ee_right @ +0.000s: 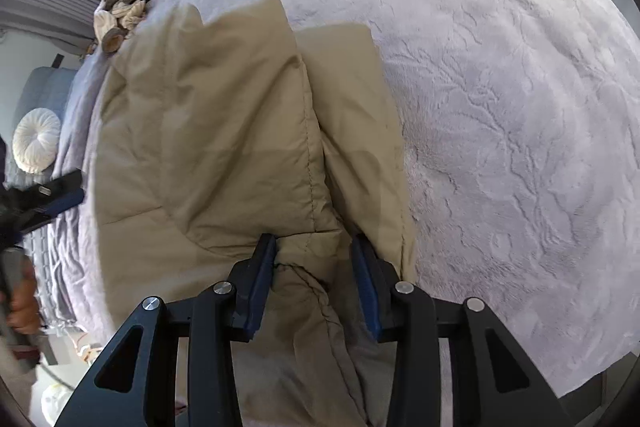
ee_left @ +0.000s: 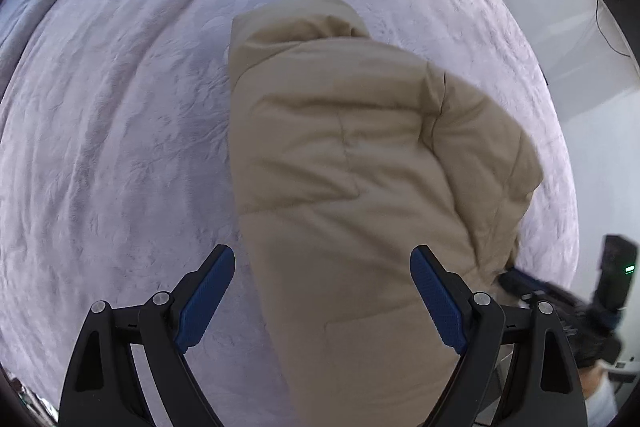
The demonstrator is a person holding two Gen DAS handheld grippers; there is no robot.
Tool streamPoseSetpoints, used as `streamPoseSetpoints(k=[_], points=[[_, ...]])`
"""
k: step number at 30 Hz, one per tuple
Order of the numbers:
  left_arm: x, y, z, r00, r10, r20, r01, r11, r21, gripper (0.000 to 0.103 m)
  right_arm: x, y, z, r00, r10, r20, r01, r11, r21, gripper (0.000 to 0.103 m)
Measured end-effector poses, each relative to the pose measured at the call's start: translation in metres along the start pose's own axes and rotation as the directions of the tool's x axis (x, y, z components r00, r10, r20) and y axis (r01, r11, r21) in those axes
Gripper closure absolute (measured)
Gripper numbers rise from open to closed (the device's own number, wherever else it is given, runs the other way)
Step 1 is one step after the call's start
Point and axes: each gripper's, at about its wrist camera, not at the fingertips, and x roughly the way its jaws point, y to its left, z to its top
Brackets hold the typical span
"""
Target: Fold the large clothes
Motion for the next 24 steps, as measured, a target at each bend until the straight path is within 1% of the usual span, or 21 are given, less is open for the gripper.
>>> streamPoseSetpoints(k=[1,2,3,4,5,6,10,11,12,13,14,17,18,19,20,21,23,24], points=[[0.001,0.001,-0.003,1.000,0.004,-0.001,-0.004,1.000,0.000,0.014,-0.008,0.001,0.001,1.000,0.003,0.004,-0.003,1.000,-0.011,0.058],[0.002,0.003,-0.005,1.000,0.006,-0.004,-0.006,1.000,0.000,0.013,-0.012,0.003,0.002,1.000,0.005,0.007,-0.005,1.000,-0.018,0.051],[0.003,0.004,-0.009,1.000,0.011,-0.008,-0.011,1.000,-0.003,0.011,-0.019,0.003,0.004,1.000,0.007,0.013,-0.006,1.000,-0.030,0.041],[0.004,0.005,-0.009,1.000,0.012,-0.008,-0.012,1.000,-0.006,0.002,-0.024,0.003,0.005,1.000,0.012,0.017,-0.011,0.999,-0.039,0.035],[0.004,0.008,-0.013,1.000,0.016,0.003,-0.016,1.000,-0.011,0.001,-0.029,0.003,0.007,1.000,0.022,0.020,-0.021,0.999,-0.049,0.026],[0.003,0.009,-0.014,1.000,0.020,0.011,-0.019,1.000,-0.012,0.001,-0.032,0.003,0.011,0.999,0.028,0.025,-0.027,0.998,-0.055,0.020],[0.006,0.012,-0.019,1.000,0.027,0.013,-0.027,0.999,-0.023,0.001,-0.036,0.003,0.022,0.998,0.053,0.026,-0.051,0.997,-0.058,0.020],[0.006,0.013,-0.019,1.000,0.027,0.012,-0.027,0.999,-0.023,0.001,-0.034,0.002,0.025,0.998,0.061,0.019,-0.060,0.997,-0.055,0.016],[0.007,0.014,-0.021,1.000,0.022,0.010,-0.022,1.000,-0.022,0.001,-0.033,0.001,0.025,0.998,0.069,0.013,-0.068,0.996,-0.053,0.000],[0.007,0.016,-0.022,1.000,0.015,0.008,-0.015,1.000,-0.022,0.001,-0.030,0.002,0.026,0.997,0.077,0.004,-0.077,0.996,-0.052,0.000],[0.007,0.019,-0.024,1.000,-0.007,0.009,0.008,1.000,-0.023,0.001,-0.029,0.002,0.025,0.997,0.082,0.008,-0.082,0.995,-0.053,0.000],[0.006,0.031,-0.031,0.996,-0.082,0.020,0.082,0.996,-0.028,0.001,-0.026,0.002,0.025,0.997,0.080,-0.007,-0.080,0.995,-0.062,0.000],[0.008,0.038,-0.034,0.993,-0.120,0.012,0.121,0.992,-0.038,0.001,-0.023,0.004,0.027,0.997,0.074,-0.014,-0.074,0.995,-0.065,0.000],[0.013,0.047,-0.036,0.987,-0.160,-0.004,0.160,0.985,-0.061,0.001,-0.021,0.004,0.027,0.997,0.067,-0.024,-0.069,0.995,-0.069,0.000],[0.017,0.051,-0.038,0.983,-0.185,-0.012,0.184,0.980,-0.078,0.001,-0.020,0.003,0.026,0.997,0.067,-0.032,-0.069,0.995,-0.071,0.000],[0.022,0.058,-0.040,0.975,-0.223,-0.023,0.219,0.970,-0.103,0.001,-0.019,0.002,0.026,0.997,0.068,-0.040,-0.071,0.995,-0.071,0.000],[0.032,0.066,-0.042,0.962,-0.271,-0.024,0.265,0.955,-0.134,0.001,-0.014,0.001,0.026,0.995,0.076,-0.063,-0.080,0.994,-0.071,0.000],[0.037,0.069,-0.042,0.953,-0.303,-0.021,0.296,0.944,-0.148,0.001,-0.011,0.003,0.028,0.995,0.075,-0.072,-0.080,0.994,-0.073,0.000]])
